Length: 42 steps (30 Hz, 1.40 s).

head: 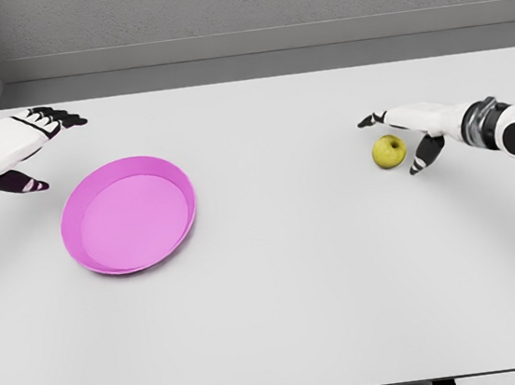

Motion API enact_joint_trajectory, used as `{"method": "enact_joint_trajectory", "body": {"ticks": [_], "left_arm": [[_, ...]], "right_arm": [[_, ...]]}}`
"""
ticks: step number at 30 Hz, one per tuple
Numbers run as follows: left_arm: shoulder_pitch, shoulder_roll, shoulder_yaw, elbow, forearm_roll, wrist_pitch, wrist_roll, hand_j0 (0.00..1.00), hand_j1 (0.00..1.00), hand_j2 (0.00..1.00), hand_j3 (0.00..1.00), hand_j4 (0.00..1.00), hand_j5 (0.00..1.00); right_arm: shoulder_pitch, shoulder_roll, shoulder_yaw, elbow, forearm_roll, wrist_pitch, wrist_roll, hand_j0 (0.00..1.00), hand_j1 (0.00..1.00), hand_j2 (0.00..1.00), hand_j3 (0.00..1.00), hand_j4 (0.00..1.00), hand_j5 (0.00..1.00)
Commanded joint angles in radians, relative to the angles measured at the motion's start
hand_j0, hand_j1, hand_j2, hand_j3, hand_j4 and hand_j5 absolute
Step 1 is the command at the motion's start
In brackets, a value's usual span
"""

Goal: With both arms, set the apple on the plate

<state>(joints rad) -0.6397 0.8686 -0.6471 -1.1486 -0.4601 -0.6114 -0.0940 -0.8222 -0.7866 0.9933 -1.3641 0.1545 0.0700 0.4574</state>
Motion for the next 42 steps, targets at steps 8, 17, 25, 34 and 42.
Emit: {"method": "enact_joint_trajectory", "body": {"ticks": [8,17,25,34,42], "left_arm": [[0.0,-0.016,0.006,0.003,0.004,0.001,0.0,1.0,1.0,1.0,1.0,1.0,1.0],[0.002,-0.016,0.007,0.003,0.004,0.001,0.0,1.0,1.0,1.0,1.0,1.0,1.0],[0.002,-0.016,0.007,0.003,0.004,0.001,-0.023,1.0,1.0,1.0,1.0,1.0,1.0],[0.002,-0.008,0.007,0.0,0.008,0.001,-0.021,1.0,1.0,1.0,1.0,1.0,1.0],[0.003,-0.007,0.007,0.0,0.009,0.001,-0.021,1.0,1.0,1.0,1.0,1.0,1.0]], "right_arm": [[0.002,-0.002,0.028,0.0,0.0,-0.004,0.001,0.66,0.66,0.66,0.66,0.66,0.66],[0.0,-0.002,0.036,-0.006,0.0,-0.007,0.003,0.51,0.51,0.51,0.51,0.51,0.51],[-0.014,-0.006,0.034,-0.013,0.002,-0.012,0.004,0.48,0.48,0.48,0.48,0.48,0.48],[-0.04,-0.01,0.021,-0.11,0.002,-0.01,0.007,0.48,0.48,0.48,0.48,0.48,0.48],[-0.035,0.043,0.028,-0.285,0.0,-0.009,0.012,0.47,0.47,0.47,0.47,0.47,0.47]]}}
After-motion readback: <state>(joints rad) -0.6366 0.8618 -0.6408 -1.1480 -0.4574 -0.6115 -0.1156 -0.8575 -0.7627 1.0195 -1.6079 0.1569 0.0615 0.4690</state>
